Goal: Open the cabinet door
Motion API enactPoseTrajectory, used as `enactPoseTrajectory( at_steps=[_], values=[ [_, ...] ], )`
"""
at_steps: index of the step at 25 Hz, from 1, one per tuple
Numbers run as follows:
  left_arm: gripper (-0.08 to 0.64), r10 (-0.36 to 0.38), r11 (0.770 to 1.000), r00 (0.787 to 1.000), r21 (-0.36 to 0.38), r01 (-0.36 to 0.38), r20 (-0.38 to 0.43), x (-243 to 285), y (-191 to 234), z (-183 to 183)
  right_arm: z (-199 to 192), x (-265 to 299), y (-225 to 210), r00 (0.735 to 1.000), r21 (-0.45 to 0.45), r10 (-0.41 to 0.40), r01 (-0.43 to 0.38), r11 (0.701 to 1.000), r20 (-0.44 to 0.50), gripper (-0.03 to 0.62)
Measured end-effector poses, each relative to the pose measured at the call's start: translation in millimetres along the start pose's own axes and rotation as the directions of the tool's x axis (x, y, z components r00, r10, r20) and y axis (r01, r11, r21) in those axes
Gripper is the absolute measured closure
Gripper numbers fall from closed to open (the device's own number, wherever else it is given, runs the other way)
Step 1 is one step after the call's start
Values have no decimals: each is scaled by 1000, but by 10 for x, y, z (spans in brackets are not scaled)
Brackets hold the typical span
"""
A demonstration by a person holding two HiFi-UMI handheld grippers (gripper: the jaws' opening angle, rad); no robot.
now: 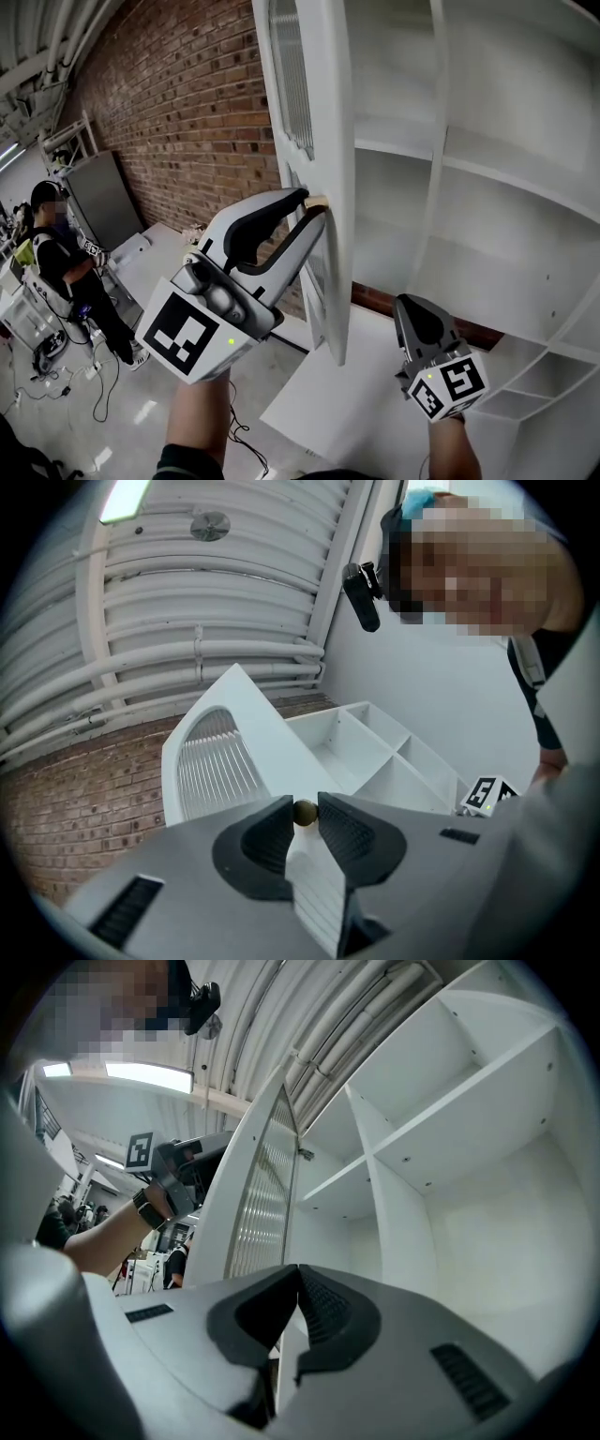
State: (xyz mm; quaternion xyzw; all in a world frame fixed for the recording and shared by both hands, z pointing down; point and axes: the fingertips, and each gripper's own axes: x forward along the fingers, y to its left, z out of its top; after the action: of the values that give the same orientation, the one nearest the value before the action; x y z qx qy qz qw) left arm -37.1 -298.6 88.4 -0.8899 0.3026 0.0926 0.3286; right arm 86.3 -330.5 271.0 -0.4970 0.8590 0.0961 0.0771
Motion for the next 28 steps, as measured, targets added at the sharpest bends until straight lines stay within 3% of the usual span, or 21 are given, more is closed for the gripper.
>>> enactPoseTrajectory(
  at_steps=[15,22,28],
  values=[
    [472,55,998,998,-27,-54,20,-739,484,66,32,402,749,993,1,115,-115,993,8,588],
    [476,109,994,993,-1,-109,35,-963,724,94,0,597,1026,988,7,157,-157,988,4,588],
    [485,122,992,992,-45,-121,31,-1146,894,-5,-43,740,1191,983,9,182,-182,983,-1,588]
  ],
)
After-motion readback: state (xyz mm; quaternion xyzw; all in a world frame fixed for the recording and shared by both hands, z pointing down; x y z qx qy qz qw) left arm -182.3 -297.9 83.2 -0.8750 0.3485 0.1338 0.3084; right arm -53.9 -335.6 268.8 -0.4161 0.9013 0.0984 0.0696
